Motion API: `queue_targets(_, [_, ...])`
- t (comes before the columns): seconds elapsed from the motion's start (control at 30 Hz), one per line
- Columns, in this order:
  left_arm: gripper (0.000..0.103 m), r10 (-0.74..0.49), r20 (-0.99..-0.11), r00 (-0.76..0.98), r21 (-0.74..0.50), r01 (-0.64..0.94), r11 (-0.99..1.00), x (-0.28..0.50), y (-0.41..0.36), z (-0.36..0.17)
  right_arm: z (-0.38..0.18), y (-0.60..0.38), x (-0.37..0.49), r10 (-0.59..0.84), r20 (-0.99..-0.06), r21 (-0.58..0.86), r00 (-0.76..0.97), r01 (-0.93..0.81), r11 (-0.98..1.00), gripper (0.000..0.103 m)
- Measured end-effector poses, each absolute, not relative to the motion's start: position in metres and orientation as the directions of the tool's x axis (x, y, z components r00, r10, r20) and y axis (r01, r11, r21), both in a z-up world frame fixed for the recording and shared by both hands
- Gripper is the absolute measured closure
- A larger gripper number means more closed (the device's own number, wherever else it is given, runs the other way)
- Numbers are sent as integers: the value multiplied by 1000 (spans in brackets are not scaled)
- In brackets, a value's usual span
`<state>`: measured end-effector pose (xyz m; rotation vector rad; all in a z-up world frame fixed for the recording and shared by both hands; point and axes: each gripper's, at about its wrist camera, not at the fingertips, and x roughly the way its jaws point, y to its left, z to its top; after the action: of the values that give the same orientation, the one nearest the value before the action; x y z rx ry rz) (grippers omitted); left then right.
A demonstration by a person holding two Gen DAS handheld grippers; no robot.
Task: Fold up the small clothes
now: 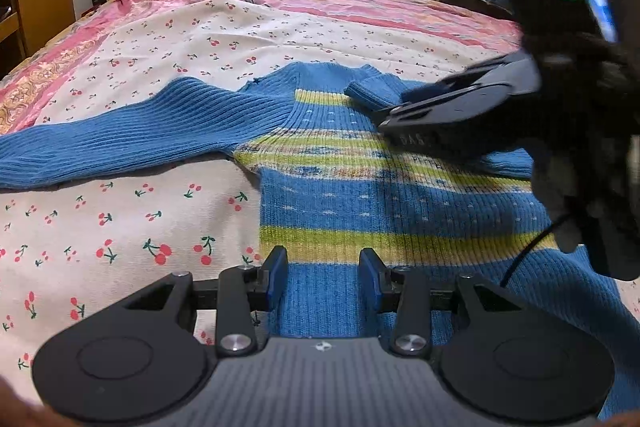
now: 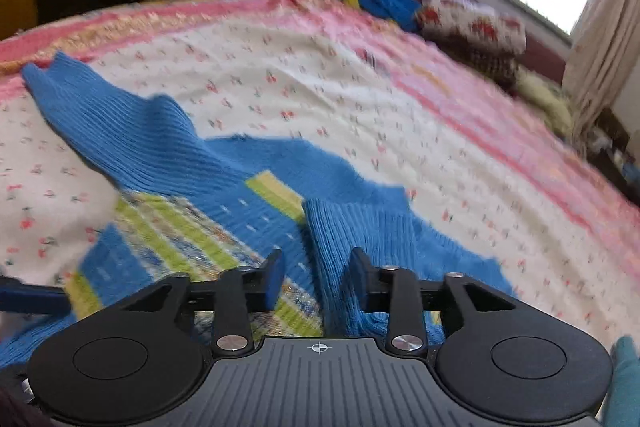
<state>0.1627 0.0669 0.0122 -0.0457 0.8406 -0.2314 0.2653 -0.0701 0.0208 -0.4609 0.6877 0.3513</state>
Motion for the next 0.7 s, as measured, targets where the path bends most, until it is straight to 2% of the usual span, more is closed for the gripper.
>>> queue_targets(0.03, [57,-221,-732,644,-132,184,974,163,67,12,20,-72,270,146,-684,-272,715,-436,858,100])
queue_targets(0.1, [57,-223,-729,647,-136,182,974,162,69,13,26,-76,267,175,-671,-222,720,-420,880,99])
queue_targets(0.27, [57,-220,-732,645,-136,178,975,163,69,12,36,-61,238,299,-611,-231,733,-526,818,99])
queue_targets(0.37, [57,-217,-734,643,-131,179,975,163,69,11,26,-49,238,310,-666,-249,679,-594,765,97])
queue_targets(0.5, [57,-236,-734,637,-146,192,970,164,69,13,31,-61,228,371,-678,-191,634,-640,744,84])
queue_targets(0.7, [57,-223,-676,703,-175,141,974,173,79,35,53,-104,210,391,-624,-126,676,-581,804,81])
